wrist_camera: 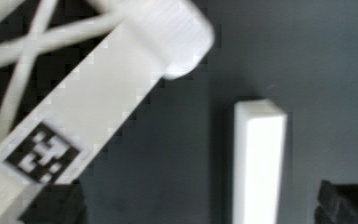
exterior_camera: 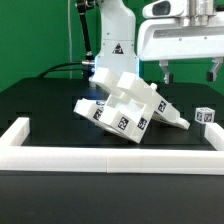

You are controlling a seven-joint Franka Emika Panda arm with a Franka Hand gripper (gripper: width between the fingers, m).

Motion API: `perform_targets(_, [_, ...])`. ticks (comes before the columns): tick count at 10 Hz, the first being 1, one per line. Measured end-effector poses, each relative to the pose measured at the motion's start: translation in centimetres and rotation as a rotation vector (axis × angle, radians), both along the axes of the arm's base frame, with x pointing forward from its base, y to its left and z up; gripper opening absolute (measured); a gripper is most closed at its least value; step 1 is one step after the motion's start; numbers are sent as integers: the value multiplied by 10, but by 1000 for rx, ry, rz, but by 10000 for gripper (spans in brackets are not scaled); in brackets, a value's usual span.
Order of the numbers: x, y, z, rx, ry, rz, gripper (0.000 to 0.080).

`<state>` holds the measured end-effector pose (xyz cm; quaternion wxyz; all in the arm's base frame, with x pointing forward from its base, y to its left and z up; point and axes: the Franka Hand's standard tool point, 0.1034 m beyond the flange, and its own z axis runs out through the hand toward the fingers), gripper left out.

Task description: Assemble chair

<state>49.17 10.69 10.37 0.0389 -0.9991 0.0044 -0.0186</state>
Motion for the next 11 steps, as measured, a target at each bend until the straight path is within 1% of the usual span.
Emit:
perform_targets(2, [0,-2,0,-1,2,-4,649])
perform_targets(3, [2,-4,8,4,-2,0,649])
perform_targets(4, [5,-12,15,7,-9,20,649])
perform_targets(6, [16,-34,21,4,-16,45,649])
perform_targets(7, [18,-42,21,3,-19,51,649])
perform_targets(9, [17,-41,21,3,-17,49,649])
perform_targets(11, [17,-43,21,2,-16,62,649])
